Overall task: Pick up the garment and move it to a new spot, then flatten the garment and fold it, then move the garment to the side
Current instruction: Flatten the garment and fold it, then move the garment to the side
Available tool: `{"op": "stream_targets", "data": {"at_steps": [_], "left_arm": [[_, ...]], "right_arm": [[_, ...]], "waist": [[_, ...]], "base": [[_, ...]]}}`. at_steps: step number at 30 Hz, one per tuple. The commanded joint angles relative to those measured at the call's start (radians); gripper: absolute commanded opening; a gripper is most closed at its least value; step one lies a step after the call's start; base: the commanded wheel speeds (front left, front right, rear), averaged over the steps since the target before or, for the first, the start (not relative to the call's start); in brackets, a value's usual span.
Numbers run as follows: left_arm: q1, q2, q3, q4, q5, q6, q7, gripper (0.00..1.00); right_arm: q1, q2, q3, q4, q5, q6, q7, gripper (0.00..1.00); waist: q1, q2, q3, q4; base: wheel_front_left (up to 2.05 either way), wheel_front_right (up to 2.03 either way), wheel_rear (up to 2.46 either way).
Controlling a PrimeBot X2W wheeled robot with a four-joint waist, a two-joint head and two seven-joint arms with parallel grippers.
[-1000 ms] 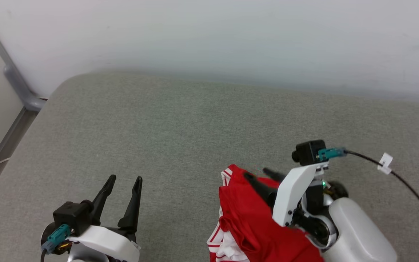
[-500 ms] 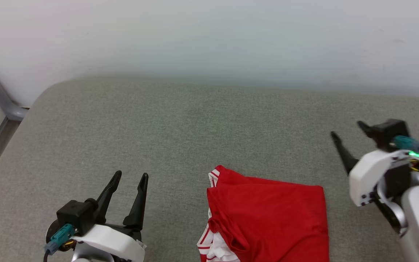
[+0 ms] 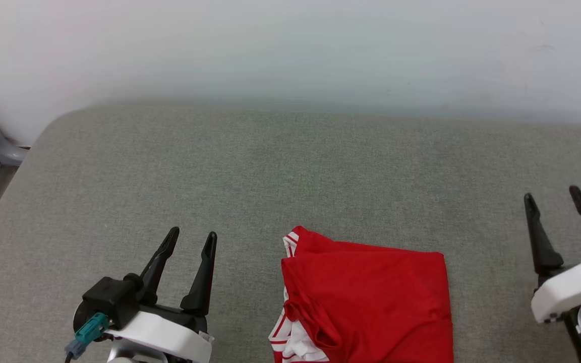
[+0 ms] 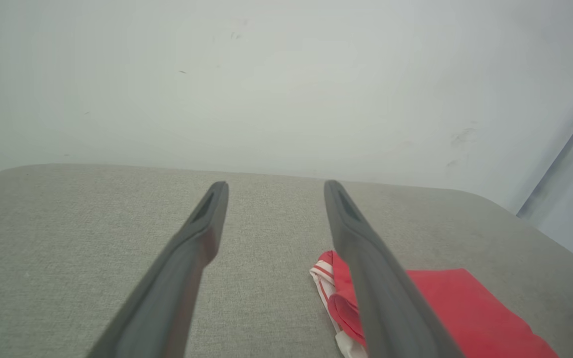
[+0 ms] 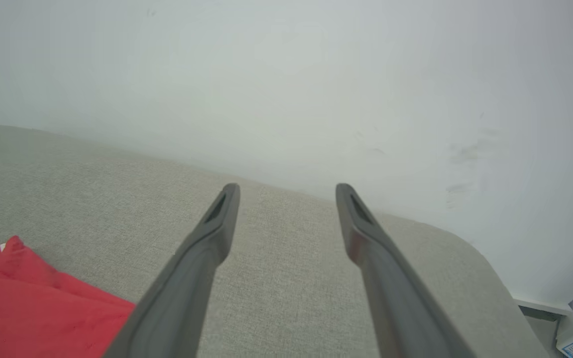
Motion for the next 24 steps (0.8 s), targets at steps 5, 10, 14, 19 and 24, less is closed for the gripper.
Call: {"op": "stream_targets", "data": {"at_steps": [5,10,14,19,24], "left_arm": [[0.017,-0.033,0.015,-0.007,0.039,-0.023,-0.002,1.0],[0.021,-0.056,0.038,-0.012,0.077,-0.04,-0.002,1.0],[0.033,-0.068,0.052,-0.016,0.103,-0.047,-0.002,1.0],[0.032,-0.084,0.07,-0.018,0.127,-0.063,-0.002,1.0],[0.02,-0.092,0.071,-0.008,0.137,-0.07,-0.002,1.0]], "right_arm": [[0.066,0.078,-0.035,-0.039,-0.013,-0.001,-0.037,1.0],[0.095,0.125,-0.039,-0.051,-0.024,-0.001,-0.048,1.0],[0.1,0.136,-0.031,-0.052,-0.022,-0.001,-0.037,1.0],[0.117,0.116,-0.007,-0.059,-0.002,-0.001,0.049,1.0],[0.123,0.066,0.076,-0.07,0.07,-0.001,0.312,1.0]], "waist": [[0.0,0.0,0.007,-0.003],[0.0,0.0,0.011,-0.008],[0.0,0.0,0.013,-0.012],[0.0,0.0,0.025,-0.001],[0.0,0.0,0.048,0.005]], "base": [[0.0,0.0,0.0],[0.0,0.0,0.0],[0.0,0.0,0.0],[0.0,0.0,0.0],[0.0,0.0,0.0]]}}
